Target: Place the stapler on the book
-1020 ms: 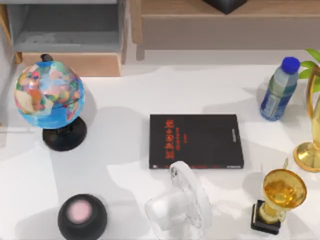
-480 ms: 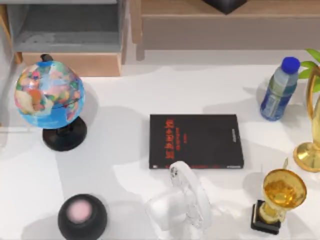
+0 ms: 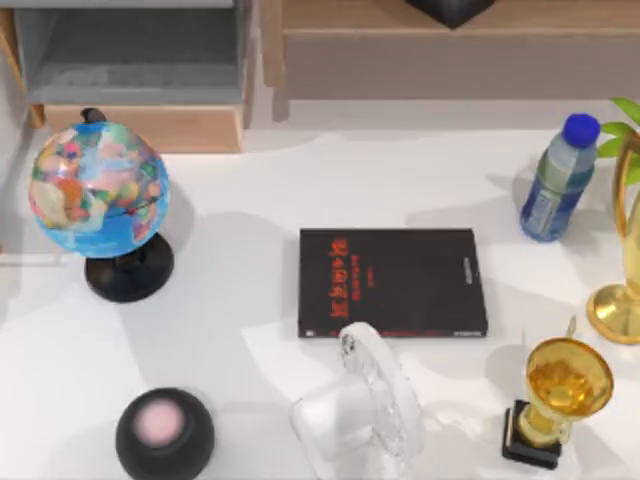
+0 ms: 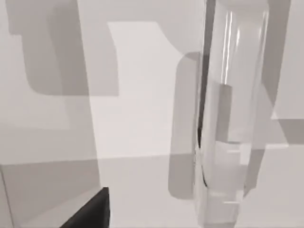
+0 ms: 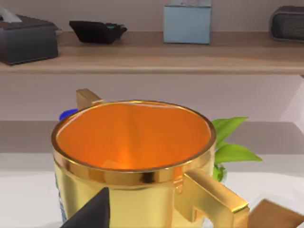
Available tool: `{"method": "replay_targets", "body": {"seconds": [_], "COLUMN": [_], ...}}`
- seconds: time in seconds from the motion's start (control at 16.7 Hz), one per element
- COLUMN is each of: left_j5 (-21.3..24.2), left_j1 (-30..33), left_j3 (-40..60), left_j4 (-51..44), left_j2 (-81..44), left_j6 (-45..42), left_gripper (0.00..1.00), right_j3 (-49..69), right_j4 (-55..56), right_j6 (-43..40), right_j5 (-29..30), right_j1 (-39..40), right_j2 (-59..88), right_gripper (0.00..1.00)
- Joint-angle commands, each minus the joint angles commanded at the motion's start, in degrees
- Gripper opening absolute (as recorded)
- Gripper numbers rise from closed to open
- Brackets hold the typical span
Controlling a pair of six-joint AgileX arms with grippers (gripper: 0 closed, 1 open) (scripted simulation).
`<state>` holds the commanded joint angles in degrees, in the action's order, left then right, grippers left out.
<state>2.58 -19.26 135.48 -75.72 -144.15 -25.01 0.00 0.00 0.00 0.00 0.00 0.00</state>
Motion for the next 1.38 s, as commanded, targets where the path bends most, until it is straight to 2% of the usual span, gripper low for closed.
{"method": "replay_targets", "body": {"seconds": [0.48,0.78,1.38], "left_j5": [0.07,0.13,0.13], "left_j1": [0.45,0.44,0.44], "left_j3": [5.55,5.63,5.63], "left_j4": [1.89,2.22,2.22], "left_j2": [-7.8,-8.16,-8.16], "left_j6": [0.32,0.28,0.28], "left_gripper": [1.0,1.0,0.25], "right_j3": [0.0,0.0,0.0], "right_j4": [0.0,0.0,0.0], "right_j6": [0.0,0.0,0.0], "right_j5": [0.0,0.0,0.0], "right_j1": [0.0,0.0,0.0], "right_j2": [0.0,0.0,0.0], "right_gripper": [1.0,1.0,1.0]}}
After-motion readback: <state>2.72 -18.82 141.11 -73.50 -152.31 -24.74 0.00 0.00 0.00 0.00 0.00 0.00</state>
